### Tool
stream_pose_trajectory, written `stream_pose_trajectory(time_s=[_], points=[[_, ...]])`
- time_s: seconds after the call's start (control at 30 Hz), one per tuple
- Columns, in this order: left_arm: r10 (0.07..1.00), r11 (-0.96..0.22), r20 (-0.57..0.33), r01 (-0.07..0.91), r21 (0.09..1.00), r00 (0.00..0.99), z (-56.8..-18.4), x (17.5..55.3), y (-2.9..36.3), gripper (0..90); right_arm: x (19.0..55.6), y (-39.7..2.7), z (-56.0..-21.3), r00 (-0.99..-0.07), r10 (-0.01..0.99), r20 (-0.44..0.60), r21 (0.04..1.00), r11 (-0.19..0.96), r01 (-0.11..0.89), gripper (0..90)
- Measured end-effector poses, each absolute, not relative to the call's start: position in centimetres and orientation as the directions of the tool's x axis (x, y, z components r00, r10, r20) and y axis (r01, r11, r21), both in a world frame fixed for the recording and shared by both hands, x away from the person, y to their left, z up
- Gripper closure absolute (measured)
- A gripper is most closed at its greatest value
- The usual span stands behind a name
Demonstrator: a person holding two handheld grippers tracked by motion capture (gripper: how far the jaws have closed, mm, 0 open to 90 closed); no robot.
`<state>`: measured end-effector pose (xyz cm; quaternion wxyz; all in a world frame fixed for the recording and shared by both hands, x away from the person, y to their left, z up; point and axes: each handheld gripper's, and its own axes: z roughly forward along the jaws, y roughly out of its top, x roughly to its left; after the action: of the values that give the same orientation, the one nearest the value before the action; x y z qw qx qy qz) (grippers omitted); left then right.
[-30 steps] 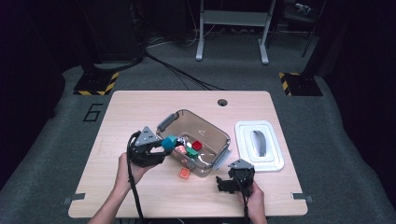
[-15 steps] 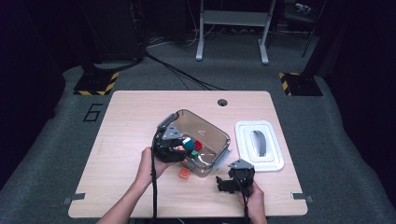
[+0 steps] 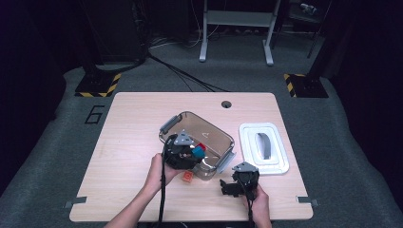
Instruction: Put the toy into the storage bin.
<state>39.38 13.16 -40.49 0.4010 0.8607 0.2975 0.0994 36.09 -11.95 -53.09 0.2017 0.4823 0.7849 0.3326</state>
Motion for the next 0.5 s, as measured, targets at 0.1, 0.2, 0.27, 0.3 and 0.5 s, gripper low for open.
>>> stream_pose_trajectory(time_s=[0.1, 0.2, 0.27, 0.3, 0.5], points=[[0.591, -0.499, -0.073, 0.436, 0.749, 0.803, -40.56, 39.39, 13.17, 56.3, 36.1, -11.95, -53.09, -0.453, 0.891, 0.004, 0.717, 0.314, 0.623, 0.0], [0.588, -0.501, -0.077, 0.437, 0.747, 0.805, -40.57, 39.31, 13.16, 56.1, 36.1, -11.94, -53.09, -0.452, 0.892, 0.005, 0.717, 0.312, 0.623, 0.0], [0.587, -0.503, -0.077, 0.437, 0.746, 0.806, -40.49, 39.23, 13.23, 55.8, 36.1, -11.94, -53.09, -0.452, 0.892, 0.005, 0.717, 0.312, 0.623, 0.0], [0.588, -0.502, -0.077, 0.438, 0.746, 0.805, -40.46, 39.21, 13.28, 55.1, 36.1, -11.94, -53.09, -0.452, 0.892, 0.005, 0.717, 0.312, 0.623, 0.0], [0.596, -0.5, -0.067, 0.435, 0.749, 0.8, -40.0, 38.83, 13.64, 48.9, 36.1, -11.94, -53.09, -0.452, 0.892, 0.004, 0.717, 0.312, 0.623, 0.0]])
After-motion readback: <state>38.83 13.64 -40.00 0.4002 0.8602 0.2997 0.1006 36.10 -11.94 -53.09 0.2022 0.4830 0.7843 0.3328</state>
